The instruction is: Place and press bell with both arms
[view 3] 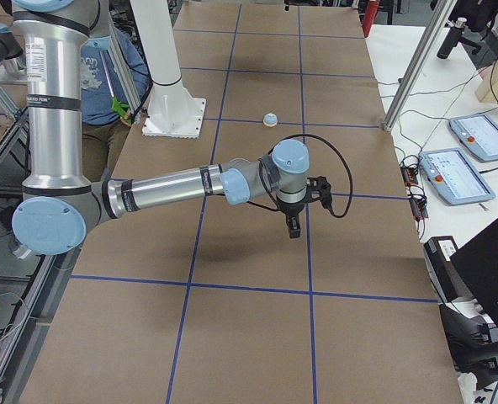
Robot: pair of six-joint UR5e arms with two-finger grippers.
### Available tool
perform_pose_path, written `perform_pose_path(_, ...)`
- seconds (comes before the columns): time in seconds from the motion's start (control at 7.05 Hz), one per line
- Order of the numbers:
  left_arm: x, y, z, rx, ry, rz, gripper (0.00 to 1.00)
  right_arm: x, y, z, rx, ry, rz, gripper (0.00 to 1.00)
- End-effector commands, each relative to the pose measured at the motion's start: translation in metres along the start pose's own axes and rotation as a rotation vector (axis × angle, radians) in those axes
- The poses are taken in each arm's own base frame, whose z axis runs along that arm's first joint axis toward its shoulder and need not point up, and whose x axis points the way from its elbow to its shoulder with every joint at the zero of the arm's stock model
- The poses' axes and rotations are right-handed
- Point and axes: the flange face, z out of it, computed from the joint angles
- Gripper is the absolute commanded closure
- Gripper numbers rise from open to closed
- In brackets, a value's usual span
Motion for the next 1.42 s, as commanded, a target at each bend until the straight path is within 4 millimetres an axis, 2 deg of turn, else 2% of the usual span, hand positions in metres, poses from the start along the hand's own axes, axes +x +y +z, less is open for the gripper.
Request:
perform_pose_path(0.0,-0.038,0.028,0.002,-0.008,-0.004,-0.075,0.01,0.029,0.013,-0.013,-0.028,0.02,-0.021,0.0)
perform_pose_path(0.14,-0.06,0.036,0.006,0.0,-0.007,-0.105,0.01,0.029,0.012,-0.013,-0.031,0.023,-0.021,0.0)
perform_pose_path(0.28,-0.06,0.035,0.005,0.003,-0.007,-0.121,0.01,0.024,0.006,-0.012,-0.053,0.02,-0.012,0.0)
perform_pose_path(0.43,-0.058,0.034,0.002,0.009,-0.006,-0.111,0.01,0.019,-0.006,-0.019,-0.062,0.017,-0.002,0.0)
perform_pose_path(0.71,-0.053,0.032,-0.004,0.022,-0.007,-0.1,0.0,0.015,-0.016,-0.028,-0.048,0.018,-0.006,0.0)
perform_pose_path(0.85,-0.053,0.038,-0.004,0.02,-0.008,-0.105,0.0,0.02,-0.015,-0.023,-0.057,0.019,0.002,0.0)
perform_pose_path(0.99,-0.055,0.037,-0.003,0.019,-0.008,-0.108,0.0,0.009,-0.018,-0.036,-0.032,0.02,-0.021,0.0)
perform_pose_path(1.14,-0.038,0.046,-0.021,0.057,0.024,-0.09,0.0,0.006,-0.032,-0.044,-0.012,0.027,-0.034,0.0)
perform_pose_path(1.28,-0.031,0.075,-0.02,0.053,0.049,-0.099,0.0,0.003,-0.048,-0.049,-0.024,0.041,-0.025,0.0)
